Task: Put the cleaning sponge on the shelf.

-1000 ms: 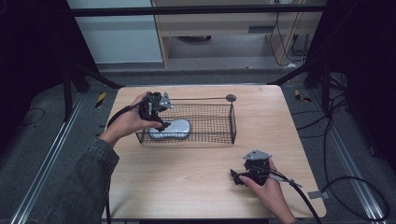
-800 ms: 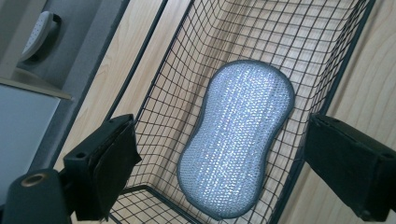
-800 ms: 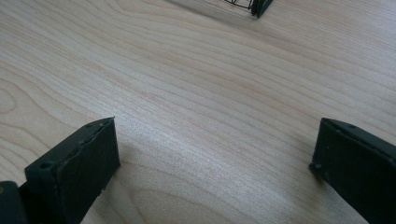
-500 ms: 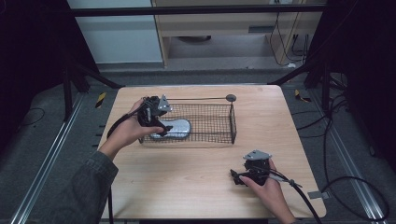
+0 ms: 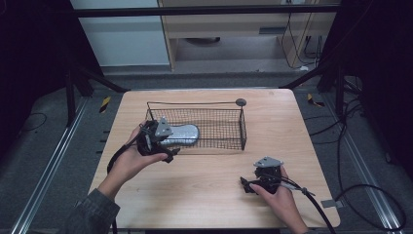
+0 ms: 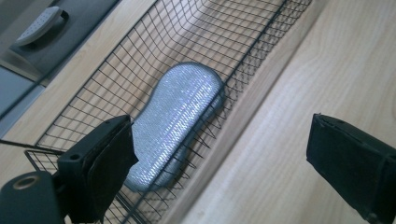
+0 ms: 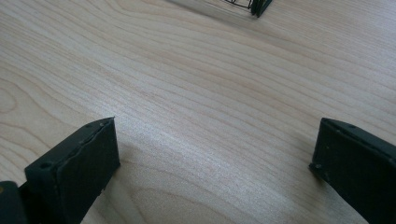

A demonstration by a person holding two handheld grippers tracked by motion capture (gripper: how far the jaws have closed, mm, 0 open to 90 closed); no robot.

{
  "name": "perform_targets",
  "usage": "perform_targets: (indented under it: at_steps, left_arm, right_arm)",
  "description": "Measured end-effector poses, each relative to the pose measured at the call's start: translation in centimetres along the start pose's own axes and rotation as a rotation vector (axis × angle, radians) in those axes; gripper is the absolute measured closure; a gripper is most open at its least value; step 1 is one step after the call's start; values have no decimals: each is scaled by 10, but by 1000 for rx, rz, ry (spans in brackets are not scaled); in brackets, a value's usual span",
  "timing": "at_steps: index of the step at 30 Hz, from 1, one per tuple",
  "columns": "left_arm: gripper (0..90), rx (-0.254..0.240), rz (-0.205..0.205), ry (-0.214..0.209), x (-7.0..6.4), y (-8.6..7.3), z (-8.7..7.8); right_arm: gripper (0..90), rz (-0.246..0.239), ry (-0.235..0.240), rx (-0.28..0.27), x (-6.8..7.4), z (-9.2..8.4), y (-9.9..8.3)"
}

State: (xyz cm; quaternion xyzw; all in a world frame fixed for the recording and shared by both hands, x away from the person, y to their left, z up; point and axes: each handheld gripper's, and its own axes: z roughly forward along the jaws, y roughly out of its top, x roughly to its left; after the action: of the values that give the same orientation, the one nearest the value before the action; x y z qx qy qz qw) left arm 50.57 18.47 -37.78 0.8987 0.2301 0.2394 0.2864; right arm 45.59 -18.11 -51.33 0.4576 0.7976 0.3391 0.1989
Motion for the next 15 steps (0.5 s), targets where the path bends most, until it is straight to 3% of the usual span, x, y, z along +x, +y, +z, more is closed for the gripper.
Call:
perform_targets:
  at_steps: [8,15]
  left_arm:
    - [75,-21,-94,-19,-21,-34,1]
    - [75,28,-156,-28,-31,-69,14]
  right_arm:
    - [8,0,-2,0,0,0,0]
    - [8,0,-1,1,0,0,0]
